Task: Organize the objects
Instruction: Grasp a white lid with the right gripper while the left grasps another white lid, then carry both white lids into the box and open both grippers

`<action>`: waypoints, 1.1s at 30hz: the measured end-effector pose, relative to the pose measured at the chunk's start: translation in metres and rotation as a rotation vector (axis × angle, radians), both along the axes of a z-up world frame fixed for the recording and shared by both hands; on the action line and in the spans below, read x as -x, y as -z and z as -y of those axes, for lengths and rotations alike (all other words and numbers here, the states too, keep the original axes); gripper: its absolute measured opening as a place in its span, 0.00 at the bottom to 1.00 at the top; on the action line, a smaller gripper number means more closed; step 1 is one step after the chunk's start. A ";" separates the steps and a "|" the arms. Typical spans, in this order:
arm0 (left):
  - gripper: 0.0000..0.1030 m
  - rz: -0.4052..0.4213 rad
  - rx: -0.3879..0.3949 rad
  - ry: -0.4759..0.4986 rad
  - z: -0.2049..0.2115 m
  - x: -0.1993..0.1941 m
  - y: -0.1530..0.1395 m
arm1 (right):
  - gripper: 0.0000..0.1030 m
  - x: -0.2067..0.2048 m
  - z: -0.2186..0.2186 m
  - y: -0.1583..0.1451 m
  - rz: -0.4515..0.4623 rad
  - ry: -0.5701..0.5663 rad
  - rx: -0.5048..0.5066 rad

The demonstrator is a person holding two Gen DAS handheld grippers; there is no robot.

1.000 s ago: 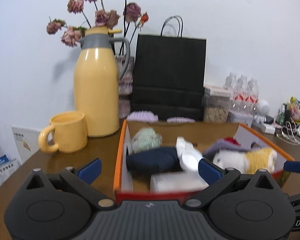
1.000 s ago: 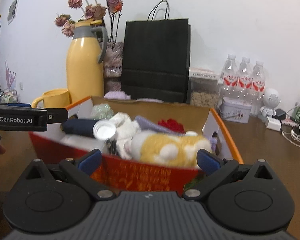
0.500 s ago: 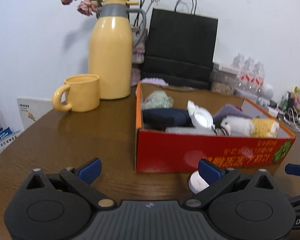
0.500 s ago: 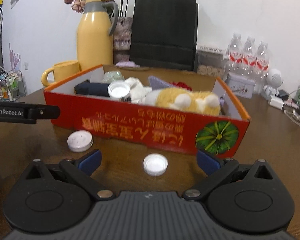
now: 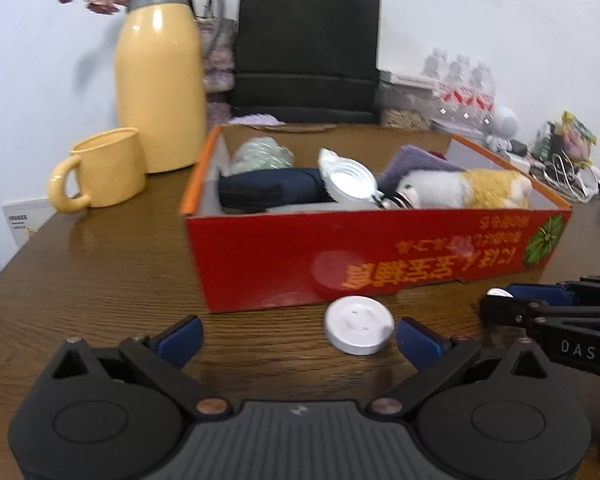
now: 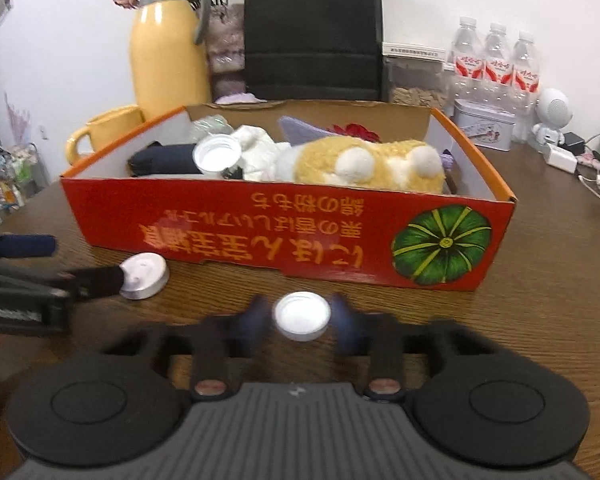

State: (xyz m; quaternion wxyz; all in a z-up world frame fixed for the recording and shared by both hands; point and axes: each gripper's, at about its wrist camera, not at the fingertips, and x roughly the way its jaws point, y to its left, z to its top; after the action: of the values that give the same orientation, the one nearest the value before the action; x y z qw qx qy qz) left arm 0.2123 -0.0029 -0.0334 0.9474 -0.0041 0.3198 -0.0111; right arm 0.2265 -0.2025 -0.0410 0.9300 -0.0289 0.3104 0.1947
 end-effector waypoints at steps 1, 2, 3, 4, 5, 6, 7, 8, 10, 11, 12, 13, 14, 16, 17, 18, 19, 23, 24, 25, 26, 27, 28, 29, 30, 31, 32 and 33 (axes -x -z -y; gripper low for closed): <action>1.00 -0.009 0.000 0.012 0.004 -0.004 0.001 | 0.29 0.001 0.001 -0.001 0.003 0.003 -0.003; 1.00 -0.018 0.001 0.021 0.008 -0.007 0.003 | 0.29 0.002 0.002 -0.002 0.009 0.008 -0.005; 0.99 -0.028 0.006 0.031 0.011 -0.011 0.005 | 0.29 0.003 0.002 -0.003 0.017 0.012 -0.006; 0.94 -0.037 0.016 0.040 0.014 -0.013 0.006 | 0.29 0.004 0.003 -0.003 0.024 0.015 -0.007; 0.85 -0.030 0.012 0.041 0.017 -0.013 0.006 | 0.29 0.004 0.003 -0.004 0.030 0.016 -0.007; 0.77 -0.021 0.007 0.039 0.019 -0.013 0.006 | 0.29 0.006 0.003 -0.005 0.038 0.018 -0.007; 0.54 -0.008 0.003 0.038 0.021 -0.011 0.005 | 0.29 0.006 0.003 -0.005 0.044 0.019 -0.007; 0.38 0.000 0.008 0.044 0.021 -0.008 0.004 | 0.29 0.007 0.004 -0.006 0.050 0.019 -0.007; 0.37 0.002 0.034 0.053 0.021 -0.006 0.002 | 0.29 0.008 0.003 -0.007 0.063 0.020 -0.006; 0.37 0.004 0.040 0.054 0.021 -0.005 0.001 | 0.29 0.009 0.003 -0.007 0.069 0.019 -0.007; 0.37 0.014 0.038 0.051 0.021 -0.003 0.000 | 0.29 0.010 0.003 -0.008 0.075 0.018 -0.009; 0.37 0.029 0.033 0.048 0.022 -0.001 -0.002 | 0.29 0.011 0.003 -0.009 0.082 0.016 -0.014; 0.37 0.045 0.033 0.047 0.022 0.001 -0.005 | 0.29 0.013 0.004 -0.010 0.090 0.014 -0.022; 0.37 0.077 0.045 0.049 0.022 0.007 -0.010 | 0.29 0.016 0.004 -0.013 0.109 0.012 -0.036; 0.37 0.091 0.047 0.050 0.023 0.009 -0.013 | 0.29 0.017 0.004 -0.015 0.119 0.012 -0.042; 0.37 0.106 0.047 0.053 0.024 0.012 -0.015 | 0.29 0.019 0.005 -0.017 0.129 0.011 -0.047; 0.37 0.121 0.045 0.056 0.025 0.015 -0.019 | 0.29 0.020 0.005 -0.019 0.141 0.011 -0.053; 0.37 0.181 0.056 0.056 0.023 0.020 -0.039 | 0.29 0.024 0.008 -0.033 0.196 0.007 -0.083; 0.37 0.198 0.056 0.055 0.022 0.019 -0.045 | 0.29 0.023 0.009 -0.037 0.208 0.005 -0.090; 0.37 0.212 0.055 0.053 0.021 0.018 -0.051 | 0.29 0.022 0.009 -0.041 0.220 0.004 -0.096; 0.37 0.226 0.056 0.049 0.020 0.016 -0.058 | 0.29 0.020 0.008 -0.045 0.231 0.002 -0.099; 0.37 0.239 0.056 0.045 0.019 0.014 -0.064 | 0.29 0.018 0.007 -0.050 0.242 0.001 -0.100; 0.37 0.253 0.056 0.040 0.017 0.011 -0.071 | 0.29 0.015 0.006 -0.054 0.254 0.001 -0.102; 0.37 0.265 0.056 0.034 0.016 0.008 -0.076 | 0.29 0.012 0.005 -0.058 0.263 0.000 -0.104; 0.37 0.278 0.052 0.027 0.015 0.005 -0.080 | 0.29 0.008 0.003 -0.061 0.270 -0.001 -0.106; 0.37 0.289 0.048 0.016 0.014 0.001 -0.084 | 0.29 0.005 0.002 -0.063 0.277 -0.001 -0.110; 0.37 0.298 0.049 0.007 0.013 -0.005 -0.088 | 0.29 0.001 0.000 -0.066 0.282 -0.001 -0.111; 0.37 0.304 0.053 0.004 0.012 -0.010 -0.091 | 0.29 -0.004 -0.002 -0.068 0.289 -0.001 -0.111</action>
State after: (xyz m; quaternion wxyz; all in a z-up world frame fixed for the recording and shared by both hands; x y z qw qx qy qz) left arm 0.2223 -0.0144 0.0576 0.9845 -0.0267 0.1721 -0.0217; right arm 0.2302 -0.2005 0.0270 0.9651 -0.0054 0.1620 0.2058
